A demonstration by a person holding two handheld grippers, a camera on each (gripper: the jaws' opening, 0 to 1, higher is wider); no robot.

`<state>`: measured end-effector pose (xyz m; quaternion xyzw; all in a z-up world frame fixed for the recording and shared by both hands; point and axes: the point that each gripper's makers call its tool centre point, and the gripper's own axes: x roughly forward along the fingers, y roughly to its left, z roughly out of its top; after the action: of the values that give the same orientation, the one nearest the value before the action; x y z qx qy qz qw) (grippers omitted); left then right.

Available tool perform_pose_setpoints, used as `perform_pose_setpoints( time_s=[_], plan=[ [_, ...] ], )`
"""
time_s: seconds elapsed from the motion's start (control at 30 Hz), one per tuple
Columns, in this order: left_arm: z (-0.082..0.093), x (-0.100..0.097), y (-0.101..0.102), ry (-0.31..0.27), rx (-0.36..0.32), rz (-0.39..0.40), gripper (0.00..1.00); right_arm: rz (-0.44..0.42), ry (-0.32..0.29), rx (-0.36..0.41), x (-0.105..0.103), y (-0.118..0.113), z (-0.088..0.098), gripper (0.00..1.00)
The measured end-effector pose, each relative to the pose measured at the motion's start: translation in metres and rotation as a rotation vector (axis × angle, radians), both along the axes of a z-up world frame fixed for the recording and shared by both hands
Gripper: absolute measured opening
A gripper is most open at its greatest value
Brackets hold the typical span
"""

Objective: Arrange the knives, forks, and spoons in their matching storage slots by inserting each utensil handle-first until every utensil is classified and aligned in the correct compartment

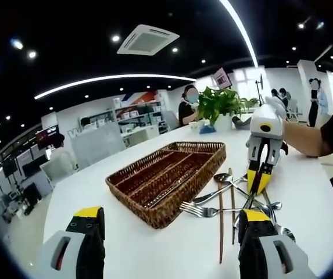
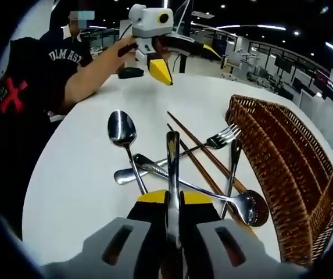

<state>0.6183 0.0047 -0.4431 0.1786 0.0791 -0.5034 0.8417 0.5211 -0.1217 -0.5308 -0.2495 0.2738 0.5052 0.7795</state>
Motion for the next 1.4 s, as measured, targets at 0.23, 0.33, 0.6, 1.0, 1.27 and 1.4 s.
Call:
perform_pose_setpoints(
  time_s=[0.23,0.33,0.6,1.0,1.27,1.4],
  plan=[
    [-0.008,-0.005,-0.004,0.017,0.024,-0.037,1.0,-0.007,-0.035,0.015,0.0,-0.003,0.013,0.04],
    [-0.012,-0.014,-0.01,0.033,0.036,-0.082,1.0,-0.009,-0.041,0.021,0.0,-0.003,0.015,0.04],
    [-0.026,-0.024,-0.017,0.056,0.091,-0.135,1.0,-0.001,-0.058,0.017,0.0,-0.004,0.017,0.04],
    [-0.051,-0.047,-0.032,0.081,0.183,-0.254,0.8,0.011,-0.078,0.041,0.002,-0.001,0.022,0.03],
    [-0.06,-0.053,-0.037,0.097,0.202,-0.294,0.66,0.015,-0.109,0.06,0.003,0.001,0.029,0.03],
    [-0.062,-0.054,-0.041,0.073,0.208,-0.315,0.64,0.019,-0.12,0.072,0.002,0.003,0.035,0.03]
  ],
)
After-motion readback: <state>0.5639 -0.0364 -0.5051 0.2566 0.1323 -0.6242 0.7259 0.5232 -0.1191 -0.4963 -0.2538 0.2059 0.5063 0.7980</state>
